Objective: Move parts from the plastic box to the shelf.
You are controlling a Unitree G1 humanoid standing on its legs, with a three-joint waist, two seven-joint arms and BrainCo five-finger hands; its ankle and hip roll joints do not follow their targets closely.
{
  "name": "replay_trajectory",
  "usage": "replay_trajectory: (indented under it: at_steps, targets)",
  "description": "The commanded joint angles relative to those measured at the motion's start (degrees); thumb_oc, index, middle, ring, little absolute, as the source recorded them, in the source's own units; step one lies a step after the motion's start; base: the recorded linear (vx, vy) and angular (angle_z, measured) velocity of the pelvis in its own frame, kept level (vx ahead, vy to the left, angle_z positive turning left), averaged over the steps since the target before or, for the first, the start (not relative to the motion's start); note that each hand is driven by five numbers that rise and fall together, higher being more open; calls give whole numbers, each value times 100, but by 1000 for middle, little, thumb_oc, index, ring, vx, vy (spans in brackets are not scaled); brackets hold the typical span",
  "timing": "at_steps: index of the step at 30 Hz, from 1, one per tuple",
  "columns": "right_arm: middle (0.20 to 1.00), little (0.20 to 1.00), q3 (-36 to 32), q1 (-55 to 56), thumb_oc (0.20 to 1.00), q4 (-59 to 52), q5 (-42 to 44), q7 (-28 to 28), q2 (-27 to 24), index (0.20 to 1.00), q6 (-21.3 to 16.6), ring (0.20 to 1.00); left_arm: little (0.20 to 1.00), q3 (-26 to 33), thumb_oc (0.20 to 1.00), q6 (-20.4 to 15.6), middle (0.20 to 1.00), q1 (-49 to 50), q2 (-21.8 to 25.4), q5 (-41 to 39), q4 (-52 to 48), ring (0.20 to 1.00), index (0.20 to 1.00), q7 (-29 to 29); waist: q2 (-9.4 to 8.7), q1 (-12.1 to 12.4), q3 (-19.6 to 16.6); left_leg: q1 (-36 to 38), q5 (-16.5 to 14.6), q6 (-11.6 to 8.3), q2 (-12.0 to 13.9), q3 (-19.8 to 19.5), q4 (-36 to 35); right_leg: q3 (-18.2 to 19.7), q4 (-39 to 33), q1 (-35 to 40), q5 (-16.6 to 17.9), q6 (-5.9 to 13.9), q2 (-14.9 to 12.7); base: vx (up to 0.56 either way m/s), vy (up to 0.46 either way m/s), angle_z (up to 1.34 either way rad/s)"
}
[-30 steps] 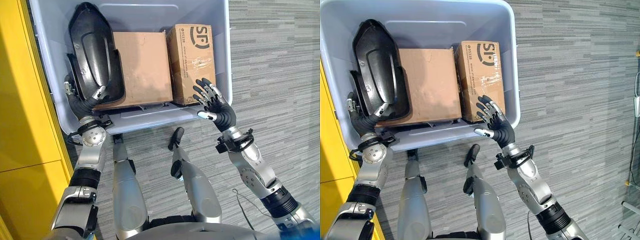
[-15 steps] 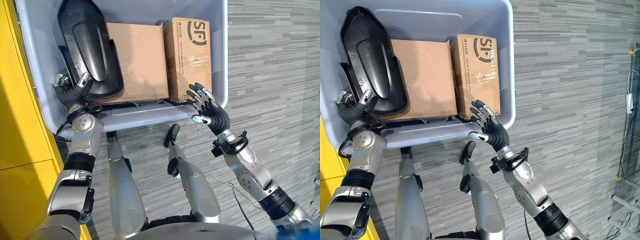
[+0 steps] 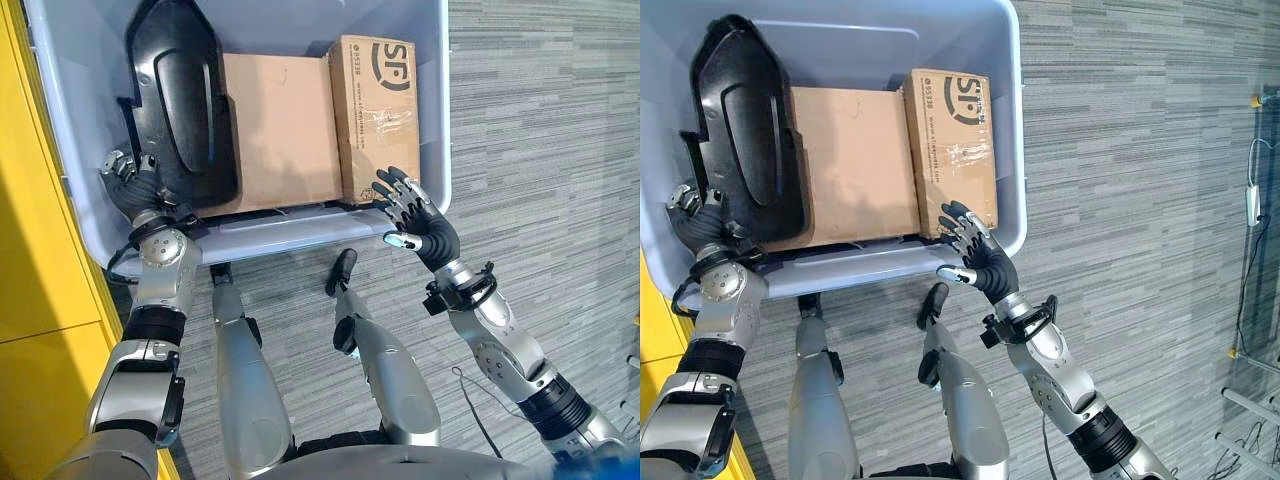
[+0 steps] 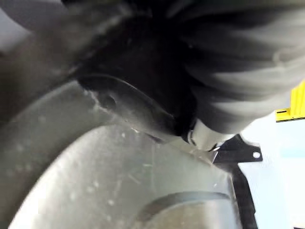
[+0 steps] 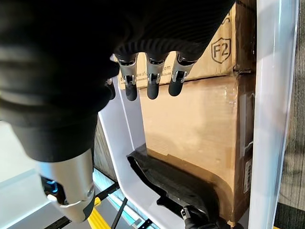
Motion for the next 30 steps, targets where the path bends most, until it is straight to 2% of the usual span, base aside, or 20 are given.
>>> replay_trajectory:
  at_steps: [1, 13, 16, 19, 20, 26, 30]
  targets:
    - [1000, 1000, -250, 128, 1000, -424, 162, 62, 54, 1000, -218, 1000, 200, 365, 200, -173, 200, 143, 396, 126, -156, 200, 200, -50, -562, 122, -60, 706, -609, 13, 54, 400, -23, 403, 48, 195, 137, 683, -579, 1, 6, -8]
    - [1000, 1000, -284, 122, 1000, -351, 158, 101, 62, 1000, -156, 1000, 200, 512, 200, -188, 200, 486, 341, 294, -539, 200, 200, -65, -322, 189, -336, 998, -670, 30, -33, 483, -56, 475, 65, 381, 93, 677, -648, 3, 6, -7]
    - [1000, 1000, -331, 114, 1000, -294, 205, 146, 76, 1000, -108, 1000, 200, 559, 200, -212, 200, 635, 310, 438, -810, 200, 200, -86, -175, 243, -446, 1119, -690, 37, -88, 504, -68, 473, 65, 480, 78, 678, -703, 6, 6, -2]
    - [1000, 1000, -374, 134, 1000, -296, 205, 174, 72, 1000, -93, 1000, 200, 618, 200, -210, 200, 786, 291, 550, -1015, 200, 200, -100, -103, 263, -503, 1192, -703, 48, -115, 508, -67, 480, 68, 546, 66, 680, -732, -15, 7, 0]
    - [1000, 1000, -400, 136, 1000, -277, 209, 189, 71, 1000, -67, 1000, 200, 674, 200, -196, 200, 889, 281, 703, -1171, 200, 200, -69, -47, 284, -556, 1200, -604, 102, -191, 561, -55, 447, 94, 545, 123, 626, -813, -48, 20, 0]
    - [1000, 1000, -509, 192, 1000, -284, 214, 302, 61, 1000, -4, 1000, 200, 923, 200, -218, 200, 1305, 241, 1100, -1738, 200, 200, -92, 158, 387, -706, 1429, -677, 122, -261, 586, -52, 437, 140, 744, 50, 629, -912, 0, 9, 2]
    - [1000, 1000, -621, 270, 1000, -240, 218, 406, 38, 1000, 56, 1000, 200, 1082, 200, -258, 200, 1632, 199, 1355, -2216, 200, 200, -248, 398, 469, -875, 1627, -725, 139, -328, 568, -65, 407, 162, 951, 5, 637, -1015, 22, 3, 5]
